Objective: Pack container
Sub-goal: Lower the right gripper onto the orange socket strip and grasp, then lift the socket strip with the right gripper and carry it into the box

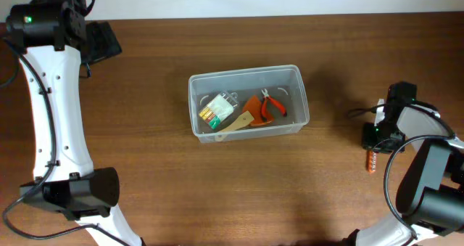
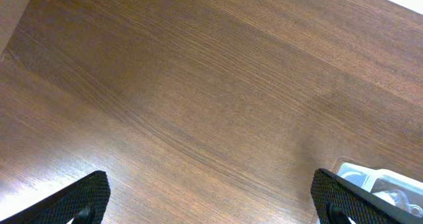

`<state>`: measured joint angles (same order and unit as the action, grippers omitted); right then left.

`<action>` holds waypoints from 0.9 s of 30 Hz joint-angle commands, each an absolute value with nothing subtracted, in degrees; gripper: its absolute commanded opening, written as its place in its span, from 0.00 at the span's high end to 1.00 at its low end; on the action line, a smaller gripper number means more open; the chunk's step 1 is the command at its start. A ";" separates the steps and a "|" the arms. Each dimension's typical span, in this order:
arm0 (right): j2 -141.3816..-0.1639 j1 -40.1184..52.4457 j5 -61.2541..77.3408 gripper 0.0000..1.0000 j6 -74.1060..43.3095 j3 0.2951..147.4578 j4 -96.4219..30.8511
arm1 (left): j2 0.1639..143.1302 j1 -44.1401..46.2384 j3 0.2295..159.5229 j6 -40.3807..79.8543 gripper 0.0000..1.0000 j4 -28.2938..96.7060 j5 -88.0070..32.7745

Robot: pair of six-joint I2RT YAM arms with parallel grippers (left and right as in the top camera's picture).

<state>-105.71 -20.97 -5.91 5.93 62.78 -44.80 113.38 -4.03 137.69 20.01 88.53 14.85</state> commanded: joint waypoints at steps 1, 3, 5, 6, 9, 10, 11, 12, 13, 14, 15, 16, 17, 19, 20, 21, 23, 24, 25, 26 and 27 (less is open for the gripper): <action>-106.45 -21.12 -5.17 0.96 5.06 65.76 -47.81 | 112.90 -4.03 137.82 20.34 0.01 88.58 14.79; -106.45 -21.12 -5.19 0.96 5.08 68.60 -49.91 | 112.90 -4.03 137.82 20.34 0.01 88.58 14.79; -106.45 -21.12 -5.19 0.96 5.10 72.01 -52.16 | 112.90 -4.03 137.82 20.34 0.01 88.58 14.79; -106.45 -21.12 -5.17 0.96 5.10 73.73 -53.32 | 112.90 -4.03 137.82 20.34 0.01 88.58 14.79; -106.45 -20.97 -5.13 0.96 5.08 79.40 -56.88 | 112.90 -4.03 137.82 20.34 0.01 88.58 14.79; -106.45 -20.88 -4.73 0.96 5.08 82.08 -58.65 | 112.90 -4.03 137.82 20.34 0.01 88.58 14.79; -106.45 -20.80 -4.43 0.96 5.06 83.94 -59.90 | 112.90 -4.03 137.82 20.34 0.01 88.58 14.79; -106.43 -20.64 -4.08 0.96 4.99 86.00 -61.19 | 112.90 -4.03 137.82 20.34 0.01 88.58 14.79; -106.45 -20.47 -3.57 0.96 4.84 88.20 -62.57 | 112.90 -4.03 137.82 20.34 0.01 88.58 14.79; -106.43 -20.18 -3.07 0.96 4.82 90.35 -63.81 | 112.90 -4.03 137.82 20.34 0.01 88.58 14.79; -106.43 -19.73 -2.76 0.96 3.90 92.75 -65.19 | 112.90 -4.03 137.82 20.34 0.01 88.58 14.79; -106.45 -19.22 -2.15 0.96 3.55 94.85 -66.46 | 112.90 -4.03 137.82 20.34 0.01 88.58 14.79; -106.43 -18.61 -1.63 0.96 3.55 96.75 -67.59 | 112.90 -4.03 137.82 20.34 0.01 88.58 14.79; -106.45 -16.78 -0.95 0.96 3.53 100.90 -70.39 | 112.90 -4.03 137.82 20.34 0.01 88.58 14.79; -106.43 -15.84 -0.56 0.96 3.55 102.61 -71.48 | 112.90 -4.03 137.82 20.34 0.01 88.58 14.81; -106.43 -14.46 -0.43 0.96 3.03 104.71 -72.95 | 112.90 -4.03 137.82 20.34 0.01 88.58 14.79; -106.43 -12.03 -0.38 0.96 2.24 107.81 -75.29 | 112.90 -4.03 137.82 20.34 0.01 88.58 14.79; -106.43 -10.48 -0.38 0.96 2.02 109.32 -76.47 | 112.90 -4.03 137.82 20.34 0.01 88.60 14.79; -106.43 -9.10 -0.43 0.96 1.56 110.50 -77.38 | 112.90 -4.03 137.82 20.34 0.01 88.60 14.79; -106.43 -7.46 -0.40 0.96 0.93 111.79 -78.41 | 112.90 -4.03 137.82 20.34 0.01 88.58 14.79; -106.43 -5.82 -0.40 0.96 0.27 112.71 -79.15 | 112.90 -4.03 137.82 20.34 0.01 88.58 14.79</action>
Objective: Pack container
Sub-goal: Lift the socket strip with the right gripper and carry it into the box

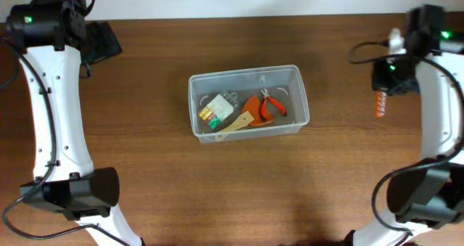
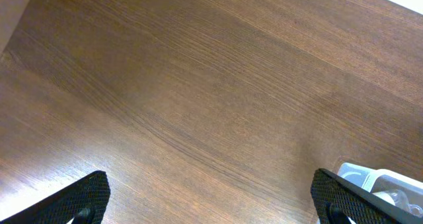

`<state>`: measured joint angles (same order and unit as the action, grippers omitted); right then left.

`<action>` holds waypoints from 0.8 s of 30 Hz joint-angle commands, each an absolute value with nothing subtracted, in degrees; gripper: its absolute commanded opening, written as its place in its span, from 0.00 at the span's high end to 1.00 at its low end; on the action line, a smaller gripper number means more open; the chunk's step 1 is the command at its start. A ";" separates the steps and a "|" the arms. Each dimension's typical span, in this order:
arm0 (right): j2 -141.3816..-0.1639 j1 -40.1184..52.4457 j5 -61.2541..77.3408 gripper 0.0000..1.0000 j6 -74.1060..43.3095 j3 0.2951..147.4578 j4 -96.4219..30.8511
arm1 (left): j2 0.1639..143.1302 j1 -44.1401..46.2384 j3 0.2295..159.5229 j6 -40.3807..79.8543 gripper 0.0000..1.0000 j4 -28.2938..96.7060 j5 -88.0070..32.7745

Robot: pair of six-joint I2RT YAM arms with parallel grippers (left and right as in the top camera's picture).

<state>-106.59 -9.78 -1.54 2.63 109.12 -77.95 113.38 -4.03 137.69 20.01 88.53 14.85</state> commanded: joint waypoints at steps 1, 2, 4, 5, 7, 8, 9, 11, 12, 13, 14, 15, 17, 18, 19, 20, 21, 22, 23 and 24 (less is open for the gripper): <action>-106.43 -4.03 -0.40 0.96 -0.49 113.40 -79.77 | 112.90 -4.03 137.82 20.34 0.01 88.58 14.79; -106.43 -2.50 -0.40 0.96 -1.13 113.89 -80.23 | 112.90 -4.03 137.82 20.34 0.01 88.58 14.79; -106.43 0.73 -0.38 0.96 -2.66 114.26 -80.64 | 112.90 -4.03 137.82 20.34 0.01 88.58 14.79; -106.43 2.74 -0.38 0.96 -3.81 114.24 -80.66 | 112.90 -4.03 137.82 20.34 0.01 88.60 14.79; -106.45 6.81 -0.45 0.96 -4.45 114.24 -80.55 | 112.90 -4.03 137.82 20.34 0.01 88.58 14.79; -106.45 8.25 -0.47 0.96 -4.75 114.24 -80.51 | 112.90 -4.03 137.82 20.34 0.01 88.58 14.79; -106.45 9.87 -0.54 0.96 -5.02 114.24 -80.36 | 112.90 -4.03 137.82 20.34 0.01 88.58 14.79; -106.45 13.04 -0.62 0.96 -5.02 114.21 -79.70 | 112.90 -4.03 137.82 20.34 0.01 88.58 14.81; -106.45 14.06 -0.64 0.96 -5.02 114.21 -79.46 | 112.90 -4.03 137.82 20.34 0.01 88.58 14.79; -106.45 15.09 -0.64 0.96 -5.06 114.19 -79.13 | 112.90 -4.03 137.82 20.34 0.01 88.58 14.79; -106.45 15.86 -0.64 0.96 -5.50 114.17 -78.91 | 112.90 -4.03 137.82 20.34 0.01 88.58 14.79; -106.48 16.99 -0.62 0.96 -6.63 114.15 -78.61 | 112.90 -4.03 137.82 20.34 0.01 88.58 14.79; -106.63 18.24 -0.62 0.96 -7.64 113.86 -78.02 | 112.90 -4.03 137.82 20.34 0.01 88.58 14.79; -106.85 18.87 -0.64 0.96 -7.66 113.58 -77.69 | 112.90 -4.03 137.82 20.34 0.01 88.58 14.79; -107.26 19.55 -0.64 0.96 -7.70 113.32 -77.32 | 112.90 -4.03 137.82 20.34 0.01 88.58 14.81; -107.68 19.92 -0.64 0.96 -8.12 113.03 -77.08 | 112.90 -4.03 137.82 20.34 0.01 88.58 14.79; -108.18 20.16 -0.62 0.96 -8.34 112.73 -76.82 | 112.90 -4.03 137.82 20.34 0.01 88.58 14.79; -108.68 20.32 -0.62 0.96 -8.51 112.33 -76.60 | 112.90 -4.03 137.82 20.34 0.01 88.58 14.79; -109.34 20.58 -0.62 0.96 -8.54 111.83 -76.29 | 112.90 -4.03 137.82 20.34 0.01 88.58 14.79; -109.86 20.62 -0.62 0.96 -8.58 111.28 -76.03 | 112.90 -4.03 137.82 20.34 0.01 88.58 14.79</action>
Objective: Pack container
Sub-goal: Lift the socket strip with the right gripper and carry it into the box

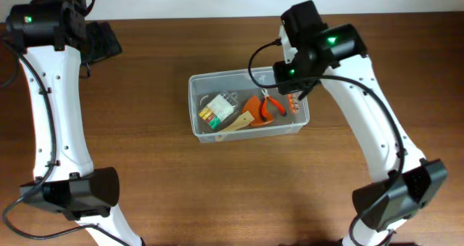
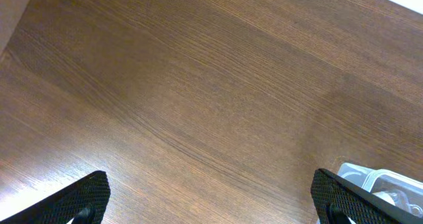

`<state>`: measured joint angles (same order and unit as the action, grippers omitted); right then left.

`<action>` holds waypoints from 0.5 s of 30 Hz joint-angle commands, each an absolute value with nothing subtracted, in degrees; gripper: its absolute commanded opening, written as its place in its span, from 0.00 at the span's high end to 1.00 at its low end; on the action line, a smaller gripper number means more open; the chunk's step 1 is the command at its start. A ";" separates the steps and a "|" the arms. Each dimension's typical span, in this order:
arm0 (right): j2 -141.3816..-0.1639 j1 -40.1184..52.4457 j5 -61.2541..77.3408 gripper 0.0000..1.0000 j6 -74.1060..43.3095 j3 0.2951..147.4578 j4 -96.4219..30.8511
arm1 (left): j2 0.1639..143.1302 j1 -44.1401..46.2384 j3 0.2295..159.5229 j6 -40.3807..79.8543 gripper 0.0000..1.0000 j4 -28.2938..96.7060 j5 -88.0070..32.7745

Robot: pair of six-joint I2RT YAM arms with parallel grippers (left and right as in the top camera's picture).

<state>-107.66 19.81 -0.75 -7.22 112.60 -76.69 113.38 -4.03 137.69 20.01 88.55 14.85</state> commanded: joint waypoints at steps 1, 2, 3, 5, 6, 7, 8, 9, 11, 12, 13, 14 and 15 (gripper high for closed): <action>-110.45 20.67 -0.60 0.96 -8.73 110.43 -75.57 | 112.90 -4.03 137.82 20.34 0.01 88.58 14.79; -111.11 20.67 -0.62 0.96 -9.04 109.65 -75.16 | 112.90 -4.03 137.82 20.34 0.01 88.58 14.79; -111.63 20.67 -0.60 0.96 -9.13 108.90 -74.87 | 112.90 -4.03 137.82 20.34 0.01 88.58 14.79; -112.88 20.67 -0.62 0.96 -9.13 107.44 -74.17 | 112.90 -4.03 137.82 20.34 0.01 88.58 14.79; -113.38 20.67 -0.62 0.96 -9.13 106.76 -73.89 | 112.90 -4.03 137.82 20.34 0.01 88.58 14.79; -113.93 20.67 -0.60 0.96 -9.13 106.00 -73.60 | 112.90 -4.03 137.82 20.34 0.01 88.58 14.79; -114.30 20.67 -0.62 0.96 -9.10 105.34 -73.41 | 112.90 -4.03 137.82 20.34 0.01 88.58 14.79; -114.72 20.67 -0.60 0.96 -9.10 104.84 -73.19 | 112.90 -4.03 137.82 20.34 0.01 88.58 14.79; -115.13 20.67 -0.60 0.96 -9.10 103.74 -72.66 | 112.90 -4.03 137.82 20.34 0.01 88.58 14.79; -115.13 20.67 -0.60 0.96 -9.10 103.26 -72.36 | 112.90 -4.03 137.82 20.34 0.01 88.58 14.79; -115.13 20.67 -0.60 0.96 -9.10 102.85 -72.12 | 112.90 -4.03 137.82 20.34 0.01 88.58 14.79; -115.13 20.67 -0.60 0.96 -9.10 102.48 -71.81 | 112.90 -4.03 137.82 20.34 0.01 88.58 14.79; -115.13 20.67 -0.60 0.96 -9.10 102.15 -71.57 | 112.90 -4.03 137.82 20.34 0.01 88.58 14.79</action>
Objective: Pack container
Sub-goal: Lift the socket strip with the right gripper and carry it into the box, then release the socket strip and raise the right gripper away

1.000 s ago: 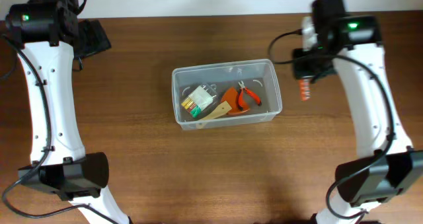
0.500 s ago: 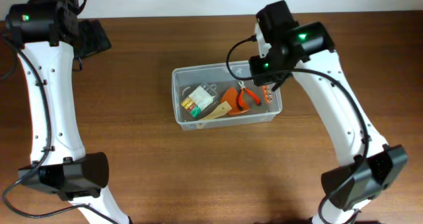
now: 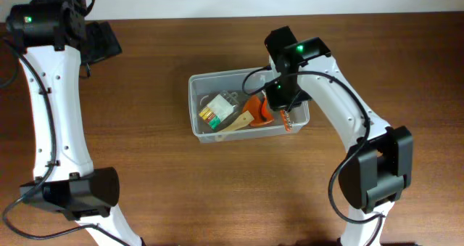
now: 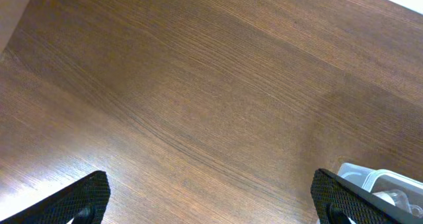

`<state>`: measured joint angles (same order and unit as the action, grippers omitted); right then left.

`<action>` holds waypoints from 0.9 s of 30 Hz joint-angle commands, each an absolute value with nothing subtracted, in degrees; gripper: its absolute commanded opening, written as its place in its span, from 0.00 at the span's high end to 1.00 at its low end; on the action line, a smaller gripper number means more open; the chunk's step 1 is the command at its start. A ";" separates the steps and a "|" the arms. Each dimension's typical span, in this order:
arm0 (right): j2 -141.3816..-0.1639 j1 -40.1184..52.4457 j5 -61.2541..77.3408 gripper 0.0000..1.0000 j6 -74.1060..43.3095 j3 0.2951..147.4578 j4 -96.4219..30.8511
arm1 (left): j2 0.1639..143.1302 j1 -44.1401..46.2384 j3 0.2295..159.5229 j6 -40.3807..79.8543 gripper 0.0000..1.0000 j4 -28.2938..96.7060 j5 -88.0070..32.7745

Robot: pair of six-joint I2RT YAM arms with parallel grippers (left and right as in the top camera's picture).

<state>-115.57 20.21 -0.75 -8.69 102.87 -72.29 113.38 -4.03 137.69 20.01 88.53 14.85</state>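
Note:
A clear plastic container (image 3: pixel 301 75) stands mid-table, holding a yellow-green battery pack (image 3: pixel 216 109), a wooden spatula (image 3: pixel 235 123), an orange piece (image 3: pixel 251 106) and red pliers (image 3: pixel 269 114). My right gripper (image 3: pixel 280 95) hangs over the container's right end, shut on a small orange pack (image 3: pixel 284 118) that reaches down inside, near the front wall. My left gripper (image 3: pixel 101 43) stays far back left. In its wrist view the left gripper (image 4: pixel 211 204) is open wide over bare wood, with its fingertips (image 4: pixel 86 196) at the frame's bottom corners.
The brown wooden table (image 3: pixel 145 188) runs to a white back edge. A corner of the container (image 4: pixel 380 181) shows at the lower right of the left wrist view. The white right arm (image 3: pixel 341 115) crosses the table's right half.
My right gripper has shifted slightly left and toward the front over the container. The orange pack now sits lower inside its right end. The left arm has not moved.
At first my right gripper was at the table's right edge, shut on the orange pack. It then held the pack at the back right. Later it was over the container's right rim, and now the pack is down inside. The left gripper stayed open throughout.

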 commanded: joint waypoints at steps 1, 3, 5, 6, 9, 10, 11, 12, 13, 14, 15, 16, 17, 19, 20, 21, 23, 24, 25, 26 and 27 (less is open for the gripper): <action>-115.13 20.67 -0.60 0.96 -9.10 101.97 -71.46 | 112.90 -4.03 137.82 20.34 0.01 88.58 14.79; -115.13 20.67 -0.62 0.93 -9.10 101.56 -71.07 | 112.90 -4.03 137.82 20.34 0.01 88.58 14.79; -115.15 20.67 -0.62 0.89 -9.10 101.45 -70.61 | 112.90 -4.03 137.82 20.34 0.01 88.58 14.79; -115.20 20.67 -0.62 0.87 -9.10 101.45 -70.28 | 112.90 -4.03 137.82 20.34 0.01 88.58 14.81; -115.28 20.67 -0.62 0.87 -9.10 101.45 -69.08 | 112.90 -4.03 137.82 20.34 0.01 88.58 14.79; -115.46 20.67 -0.60 0.86 -9.10 101.45 -68.64 | 112.90 -4.03 137.82 20.34 0.01 88.58 14.79; -115.48 20.67 -0.60 0.87 -9.13 101.45 -68.29 | 112.90 -4.03 137.82 20.34 0.01 88.58 14.79; -115.59 20.67 -0.60 0.86 -9.10 101.45 -68.03 | 112.90 -4.03 137.82 20.34 0.01 88.58 14.79; -115.63 20.67 -0.60 0.87 -9.10 101.45 -67.77 | 112.90 -4.03 137.82 20.34 0.01 88.58 14.79; -115.63 20.64 -0.60 0.87 -9.10 101.45 -67.37 | 112.90 -4.03 137.82 20.34 0.01 88.58 14.79; -115.63 20.60 -0.60 0.86 -9.13 101.45 -67.00 | 112.90 -4.03 137.82 20.34 0.01 88.58 14.79; -115.63 20.60 -0.60 0.87 -9.13 101.45 -66.67 | 112.90 -4.03 137.82 20.34 0.01 88.58 14.79; -115.63 20.60 -0.62 0.86 -9.10 101.45 -66.43 | 112.90 -4.03 137.82 20.34 0.01 88.60 14.79; -115.66 20.56 -0.62 0.86 -9.10 101.45 -65.95 | 112.90 -4.03 137.82 20.34 0.01 88.58 14.79; -115.66 20.53 -0.64 0.87 -9.10 101.45 -65.60 | 112.90 -4.03 137.82 20.34 0.01 88.58 14.79; -115.66 20.53 -0.64 0.87 -9.10 101.45 -65.12 | 112.90 -4.03 137.82 20.34 0.01 88.58 14.79; -115.66 20.51 -0.62 0.87 -9.10 101.45 -64.14 | 112.90 -4.03 137.82 20.34 0.01 88.58 14.79; -115.68 20.51 -0.62 0.87 -9.13 101.45 -63.72 | 112.90 -4.03 137.82 20.34 0.01 88.58 14.79; -115.68 20.49 -0.64 0.86 -9.13 101.45 -63.33 | 112.90 -4.03 137.82 20.34 0.01 88.58 14.79; -115.68 20.49 -0.64 0.87 -9.10 101.45 -63.09 | 112.90 -4.03 137.82 20.34 0.01 88.58 14.79; -115.68 20.49 -0.64 0.86 -9.10 101.45 -62.94 | 112.90 -4.03 137.82 20.34 0.01 88.58 14.79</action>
<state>-115.57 20.18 -0.75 -8.82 101.82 -63.37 113.38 -4.03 137.69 20.01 88.53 14.85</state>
